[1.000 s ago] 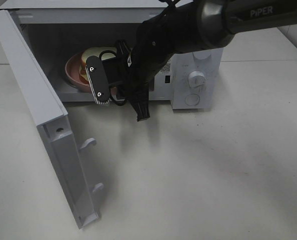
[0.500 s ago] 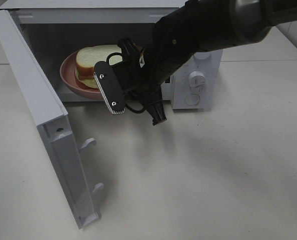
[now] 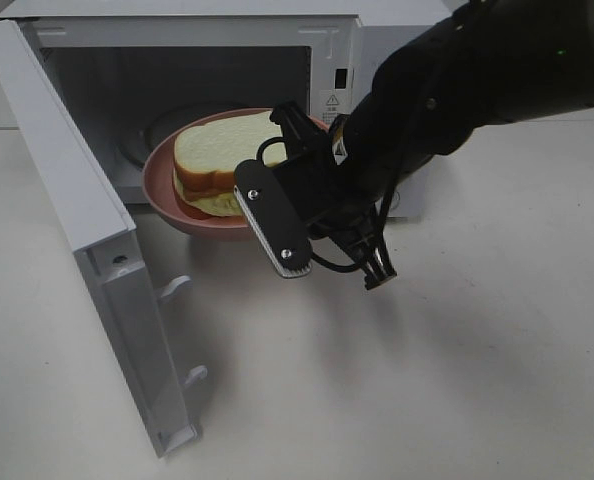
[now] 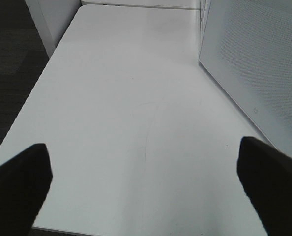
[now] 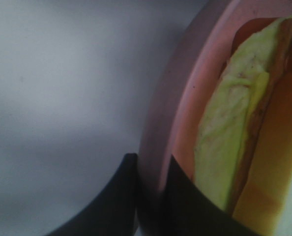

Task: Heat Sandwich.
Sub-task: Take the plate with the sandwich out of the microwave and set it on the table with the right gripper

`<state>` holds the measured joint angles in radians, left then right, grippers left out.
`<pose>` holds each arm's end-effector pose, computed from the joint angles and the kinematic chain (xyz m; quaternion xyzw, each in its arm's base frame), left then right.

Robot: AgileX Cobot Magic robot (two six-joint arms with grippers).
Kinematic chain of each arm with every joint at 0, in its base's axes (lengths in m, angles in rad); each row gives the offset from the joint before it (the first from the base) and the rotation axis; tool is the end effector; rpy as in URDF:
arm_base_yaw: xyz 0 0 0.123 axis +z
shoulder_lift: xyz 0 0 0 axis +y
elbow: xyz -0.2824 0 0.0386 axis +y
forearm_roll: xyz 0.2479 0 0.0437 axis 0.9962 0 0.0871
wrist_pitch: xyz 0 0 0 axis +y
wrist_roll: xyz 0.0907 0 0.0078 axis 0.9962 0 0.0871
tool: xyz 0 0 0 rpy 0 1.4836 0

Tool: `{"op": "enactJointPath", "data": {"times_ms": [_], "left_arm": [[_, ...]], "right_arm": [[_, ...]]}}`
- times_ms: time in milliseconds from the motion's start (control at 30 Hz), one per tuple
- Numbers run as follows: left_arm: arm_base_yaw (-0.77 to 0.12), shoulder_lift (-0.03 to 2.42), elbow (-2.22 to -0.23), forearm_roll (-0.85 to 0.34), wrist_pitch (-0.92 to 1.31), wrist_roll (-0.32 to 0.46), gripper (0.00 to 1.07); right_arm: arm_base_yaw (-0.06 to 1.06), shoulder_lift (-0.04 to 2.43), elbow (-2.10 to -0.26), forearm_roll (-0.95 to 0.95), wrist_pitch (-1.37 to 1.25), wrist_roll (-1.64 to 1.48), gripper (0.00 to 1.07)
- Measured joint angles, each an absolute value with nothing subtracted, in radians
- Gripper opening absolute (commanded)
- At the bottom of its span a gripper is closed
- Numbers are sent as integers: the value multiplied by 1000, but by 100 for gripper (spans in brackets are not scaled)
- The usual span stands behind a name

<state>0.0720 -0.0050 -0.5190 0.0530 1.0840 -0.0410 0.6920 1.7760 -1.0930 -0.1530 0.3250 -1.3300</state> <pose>-0.0092 0.0036 0.2806 -0.0498 0.8513 0.0345 0.5212 0.2880 0.2329 0.1968 -0.8330 0.4502 -0.1438 0.2878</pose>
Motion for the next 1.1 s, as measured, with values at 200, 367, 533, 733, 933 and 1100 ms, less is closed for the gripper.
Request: {"op": "enactJointPath", "data": {"times_ms": [200, 367, 533, 733, 933, 1100], "left_arm": [[72, -5, -519, 53, 1084, -41, 98], [72, -5, -519, 53, 1084, -41, 98], [72, -5, -519, 53, 1084, -41, 98], [72, -5, -519, 53, 1084, -41, 98], [72, -5, -519, 53, 1084, -41, 98], [72, -5, -519, 53, 1084, -41, 98]], "right_arm": [[691, 1682, -997, -153, 332, -1296, 0], [689, 1614, -936, -153, 334, -1275, 0], [689, 1525, -849, -153, 337, -1243, 0], [680, 1386, -733, -153, 346, -1215, 0], [680, 1269, -647, -153, 367, -1215, 0], [680, 1169, -586, -153, 401, -1214, 0]]}}
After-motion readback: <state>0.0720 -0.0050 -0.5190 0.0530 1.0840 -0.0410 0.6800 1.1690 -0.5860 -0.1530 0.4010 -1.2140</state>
